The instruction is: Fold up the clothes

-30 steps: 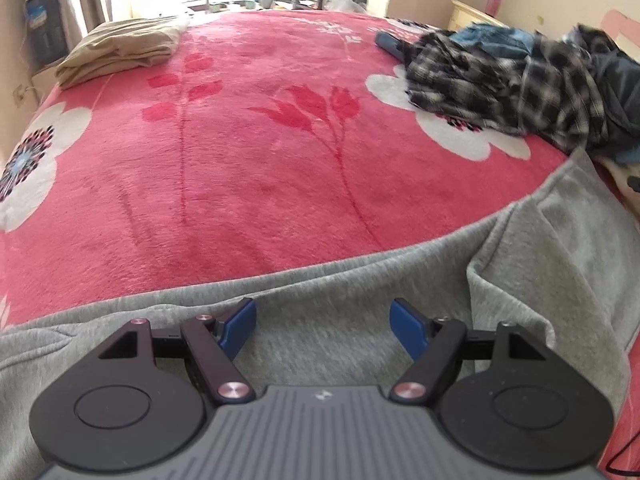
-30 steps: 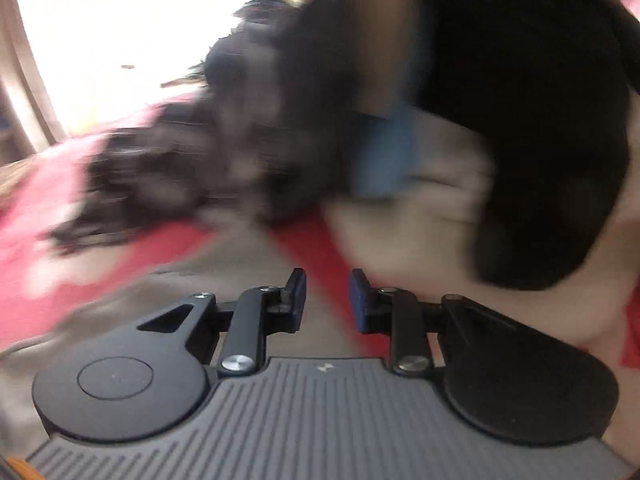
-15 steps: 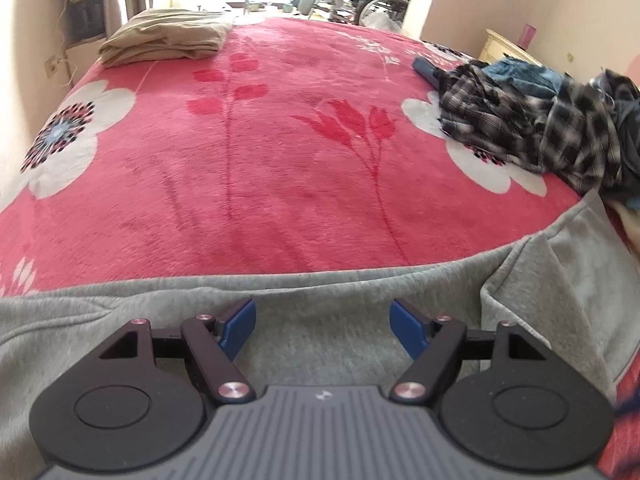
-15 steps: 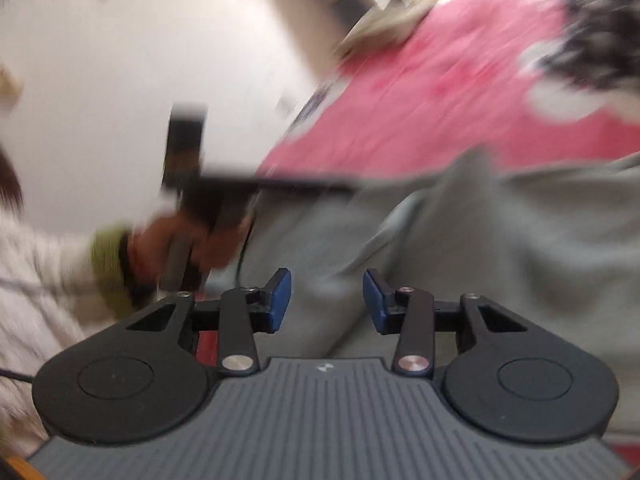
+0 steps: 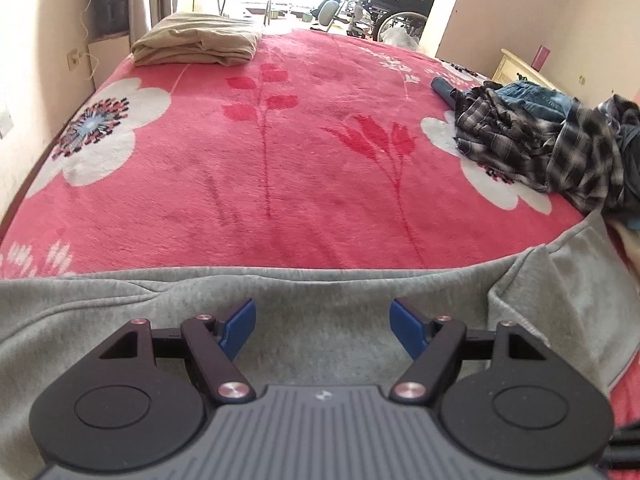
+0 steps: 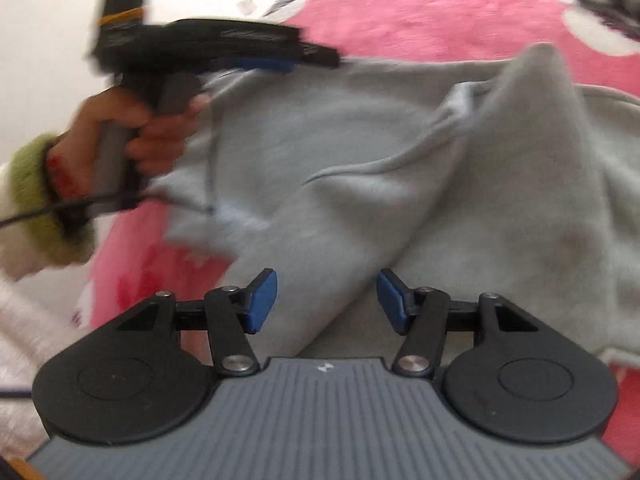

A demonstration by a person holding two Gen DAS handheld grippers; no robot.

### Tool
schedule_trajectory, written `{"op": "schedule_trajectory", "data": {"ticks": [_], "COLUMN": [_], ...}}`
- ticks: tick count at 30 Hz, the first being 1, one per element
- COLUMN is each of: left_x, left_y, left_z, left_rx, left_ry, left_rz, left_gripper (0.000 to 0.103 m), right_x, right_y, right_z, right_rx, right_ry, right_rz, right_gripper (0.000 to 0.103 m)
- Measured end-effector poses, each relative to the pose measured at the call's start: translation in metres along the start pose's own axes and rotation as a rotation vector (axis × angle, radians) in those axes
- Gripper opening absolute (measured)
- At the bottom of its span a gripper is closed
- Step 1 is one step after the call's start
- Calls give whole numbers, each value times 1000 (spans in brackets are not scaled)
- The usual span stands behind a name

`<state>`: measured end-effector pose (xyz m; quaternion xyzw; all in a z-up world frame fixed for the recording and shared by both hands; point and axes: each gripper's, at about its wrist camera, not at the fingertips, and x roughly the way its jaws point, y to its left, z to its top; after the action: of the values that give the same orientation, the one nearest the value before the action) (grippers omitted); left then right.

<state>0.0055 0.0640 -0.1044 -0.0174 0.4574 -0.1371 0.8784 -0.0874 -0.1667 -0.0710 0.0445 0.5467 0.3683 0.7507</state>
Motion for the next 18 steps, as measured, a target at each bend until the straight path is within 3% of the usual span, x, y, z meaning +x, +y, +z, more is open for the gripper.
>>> {"op": "schedule_trajectory", "data": {"ticks": [7,14,15,16,18], "left_x": [0,-1,-1,-1,0], "left_y": [2,-4,-4,-4,-4], "left_z": [0,-1,-1,-1,-1], "left_rx": [-20,-10,-9,-9,-10], "left_ry": [7,8,8,8,8], "left_rz": [-2,-5,-5,-5,-4], "left_gripper": [75,75,75,75,75], "right_x": [24,47,46,45,45], "right_y": [66,82,79,75,63], "right_z": [-17,-34,-36,-38,-35], "right_rx": [-267,-448,-449,-448,-431], "right_ry": [154,147,134,119,97], "right_rz": [81,-118,-127,-133,-128], "right_gripper": [55,51,44,29,9]}}
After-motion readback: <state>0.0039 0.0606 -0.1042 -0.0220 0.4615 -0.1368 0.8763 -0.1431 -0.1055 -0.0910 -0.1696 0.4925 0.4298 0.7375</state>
